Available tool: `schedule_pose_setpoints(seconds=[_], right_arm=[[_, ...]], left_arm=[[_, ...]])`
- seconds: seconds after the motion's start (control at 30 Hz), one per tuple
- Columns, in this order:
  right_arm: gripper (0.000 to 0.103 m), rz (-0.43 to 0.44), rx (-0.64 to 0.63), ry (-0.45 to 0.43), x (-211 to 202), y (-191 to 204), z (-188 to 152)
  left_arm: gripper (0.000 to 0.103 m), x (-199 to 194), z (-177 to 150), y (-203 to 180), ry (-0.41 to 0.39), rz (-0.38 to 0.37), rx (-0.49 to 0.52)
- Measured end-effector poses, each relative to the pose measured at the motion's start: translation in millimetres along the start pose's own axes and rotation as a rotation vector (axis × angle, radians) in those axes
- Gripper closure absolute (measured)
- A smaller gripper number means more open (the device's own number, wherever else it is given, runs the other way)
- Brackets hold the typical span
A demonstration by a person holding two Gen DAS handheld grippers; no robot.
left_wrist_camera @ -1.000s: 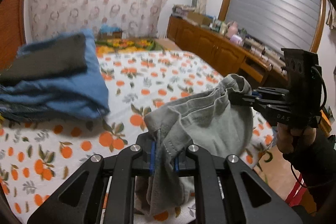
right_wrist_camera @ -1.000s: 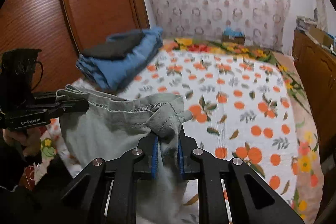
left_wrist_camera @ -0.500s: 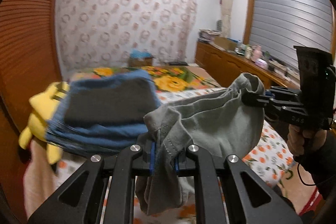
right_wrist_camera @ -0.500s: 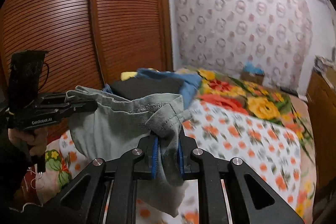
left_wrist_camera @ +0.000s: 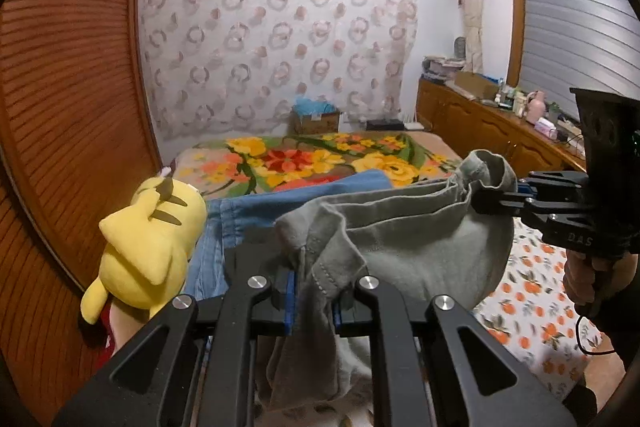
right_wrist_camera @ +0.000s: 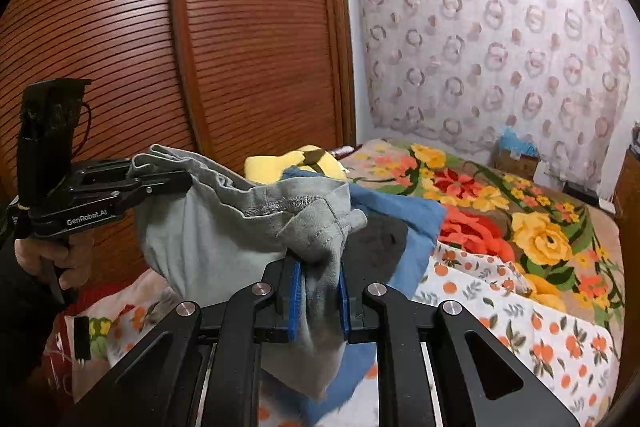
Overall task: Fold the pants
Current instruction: 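Lift the folded pants with both grippers and carry them onto the jeans stack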
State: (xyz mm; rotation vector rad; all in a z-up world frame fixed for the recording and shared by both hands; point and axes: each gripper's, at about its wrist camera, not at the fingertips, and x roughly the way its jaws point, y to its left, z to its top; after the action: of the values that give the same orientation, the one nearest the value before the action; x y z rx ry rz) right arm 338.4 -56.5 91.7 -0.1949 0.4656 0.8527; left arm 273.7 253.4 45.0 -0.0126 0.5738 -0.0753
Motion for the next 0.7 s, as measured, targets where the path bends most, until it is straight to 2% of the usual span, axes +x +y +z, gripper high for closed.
schedule_pose_setpoints(seconds=[0.2, 0.37, 0.47, 0.57, 0.7], right_arm=[[0.088, -0.027, 0.057, 0.095, 82.3, -37.2, 18.5], [0.087, -0.051, 0.075, 0.146, 129.6, -58.6, 22.2], [0.082, -0.063, 0.085, 0.167, 156.9, -66.4, 26.6], [0.073, -0.066, 0.108, 0.179, 176.0, -75.4, 26.1], [0.058, -0.071, 0.13, 0.152, 180.3, -77.1, 26.3]], left_arm=[[0.088, 77.8, 7.9, 27.2, 0.11, 0.009, -0.014], [0.083, 112.0, 6.0, 38.7, 0.167, -0.002, -0.028], [0.077, 121.7, 3.7, 42.5, 0.186, -0.003, -0.034], [0.066, 125.5, 2.5, 47.4, 0.193, 0.017, -0.035], [0.053, 119.3, 8.2, 60.5, 0.159, 0.038, -0.069]])
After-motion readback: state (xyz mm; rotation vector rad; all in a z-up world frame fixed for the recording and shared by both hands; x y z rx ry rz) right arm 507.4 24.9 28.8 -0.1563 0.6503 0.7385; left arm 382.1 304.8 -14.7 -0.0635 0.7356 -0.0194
